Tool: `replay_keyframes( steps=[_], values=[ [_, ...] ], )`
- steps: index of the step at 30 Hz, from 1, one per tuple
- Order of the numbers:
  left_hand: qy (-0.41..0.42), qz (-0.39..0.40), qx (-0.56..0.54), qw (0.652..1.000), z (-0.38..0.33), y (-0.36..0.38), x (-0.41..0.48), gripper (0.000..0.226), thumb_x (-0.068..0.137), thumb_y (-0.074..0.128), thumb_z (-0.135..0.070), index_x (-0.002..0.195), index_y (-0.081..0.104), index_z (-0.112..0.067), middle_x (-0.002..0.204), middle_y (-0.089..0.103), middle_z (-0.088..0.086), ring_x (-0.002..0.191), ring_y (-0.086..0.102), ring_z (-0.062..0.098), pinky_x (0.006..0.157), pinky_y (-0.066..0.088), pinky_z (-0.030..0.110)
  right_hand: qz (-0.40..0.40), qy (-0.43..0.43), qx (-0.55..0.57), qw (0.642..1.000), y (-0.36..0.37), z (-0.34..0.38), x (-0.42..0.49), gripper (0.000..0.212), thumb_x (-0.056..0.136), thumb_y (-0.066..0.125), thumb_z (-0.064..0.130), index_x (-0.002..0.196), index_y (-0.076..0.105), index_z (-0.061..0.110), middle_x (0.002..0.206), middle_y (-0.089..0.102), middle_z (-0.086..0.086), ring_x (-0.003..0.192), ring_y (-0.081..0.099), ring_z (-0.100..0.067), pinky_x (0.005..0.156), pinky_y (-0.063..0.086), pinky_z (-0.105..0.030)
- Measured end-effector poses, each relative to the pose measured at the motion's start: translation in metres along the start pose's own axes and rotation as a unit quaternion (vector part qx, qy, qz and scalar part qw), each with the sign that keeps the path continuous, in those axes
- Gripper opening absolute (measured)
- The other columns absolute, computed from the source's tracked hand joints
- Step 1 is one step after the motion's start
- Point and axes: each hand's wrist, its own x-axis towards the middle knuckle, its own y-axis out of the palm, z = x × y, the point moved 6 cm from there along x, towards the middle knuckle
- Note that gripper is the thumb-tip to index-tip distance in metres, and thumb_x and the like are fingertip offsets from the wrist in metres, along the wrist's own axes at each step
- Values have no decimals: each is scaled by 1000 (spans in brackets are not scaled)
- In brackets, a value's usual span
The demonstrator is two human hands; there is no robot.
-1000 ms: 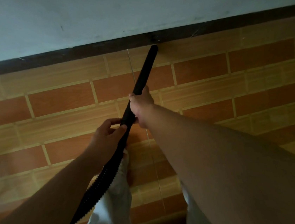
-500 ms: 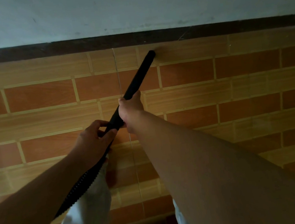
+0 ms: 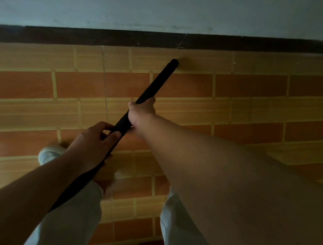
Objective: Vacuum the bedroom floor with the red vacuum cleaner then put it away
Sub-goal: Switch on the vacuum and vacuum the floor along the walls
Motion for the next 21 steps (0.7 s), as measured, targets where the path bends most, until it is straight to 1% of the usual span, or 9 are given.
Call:
replay_keyframes(
  steps=[2, 4, 7, 8, 11, 13, 15, 17, 21],
  values=[
    [-1, -12, 4, 1000, -4, 12, -2, 26, 101, 54, -42, 124, 58, -32, 93, 72, 3, 67, 73, 22, 59, 63, 41, 14, -1, -3, 1000, -10, -5, 6, 85, 108, 53, 24, 164, -10, 33, 145, 52, -15, 121, 62, -40, 96, 57, -58],
    [3, -28, 7, 1000, -8, 20, -1, 26, 101, 55, -42, 125, 58, -33, 92, 72, 1, 64, 73, 20, 52, 62, 38, 16, -13, -4, 1000, -22, -8, 13, 84, 108, 53, 25, 164, -10, 32, 146, 52, -14, 123, 60, -38, 102, 55, -54],
    [7, -35, -7, 999, -14, 29, 0, 23, 101, 55, -40, 123, 58, -35, 94, 71, 1, 64, 73, 23, 47, 58, 31, 19, -30, 8, 999, -34, -12, 24, 75, 108, 54, 27, 165, 5, 28, 146, 52, -11, 128, 57, -36, 105, 51, -45],
    [7, -36, -11, 999, -16, 30, 0, 20, 101, 55, -40, 120, 59, -35, 95, 71, 2, 65, 73, 25, 47, 58, 30, 20, -26, 20, 999, -37, -14, 27, 69, 107, 55, 28, 162, 14, 28, 143, 54, -11, 126, 59, -37, 104, 51, -45],
    [10, -30, -21, 999, -27, 33, 1, 19, 98, 59, -41, 116, 62, -34, 94, 73, 6, 68, 74, 31, 48, 58, 29, 28, 0, 53, 998, -43, -18, 40, 50, 105, 57, 32, 149, 36, 21, 127, 60, -10, 117, 63, -36, 100, 55, -56],
    [11, -20, -4, 1000, -34, 35, 3, 21, 98, 60, -40, 118, 61, -34, 95, 73, 7, 69, 74, 30, 45, 55, 24, 44, 14, 73, 996, -48, -19, 47, 45, 105, 56, 34, 144, 43, 16, 118, 60, -8, 116, 63, -35, 100, 55, -57],
    [14, -20, 8, 1000, -40, 35, 5, 24, 98, 60, -39, 121, 60, -33, 96, 73, 6, 68, 74, 27, 42, 51, 19, 55, 16, 78, 995, -52, -18, 52, 44, 105, 56, 36, 143, 45, 15, 116, 59, -7, 116, 62, -35, 101, 54, -57],
    [15, -20, 9, 1000, -43, 35, 7, 26, 98, 60, -38, 123, 61, -32, 97, 72, 5, 66, 74, 26, 43, 52, 21, 58, 17, 78, 995, -53, -18, 53, 46, 104, 56, 39, 144, 44, 18, 121, 59, -7, 118, 61, -35, 101, 54, -58],
    [21, -7, 9, 1000, -42, 40, 5, 27, 97, 60, -40, 124, 60, -36, 94, 73, 1, 60, 73, 21, 50, 60, 35, 68, 27, 84, 994, -53, -26, 56, 45, 103, 57, 42, 142, 43, 24, 120, 60, -7, 115, 63, -36, 97, 56, -58]
  ],
)
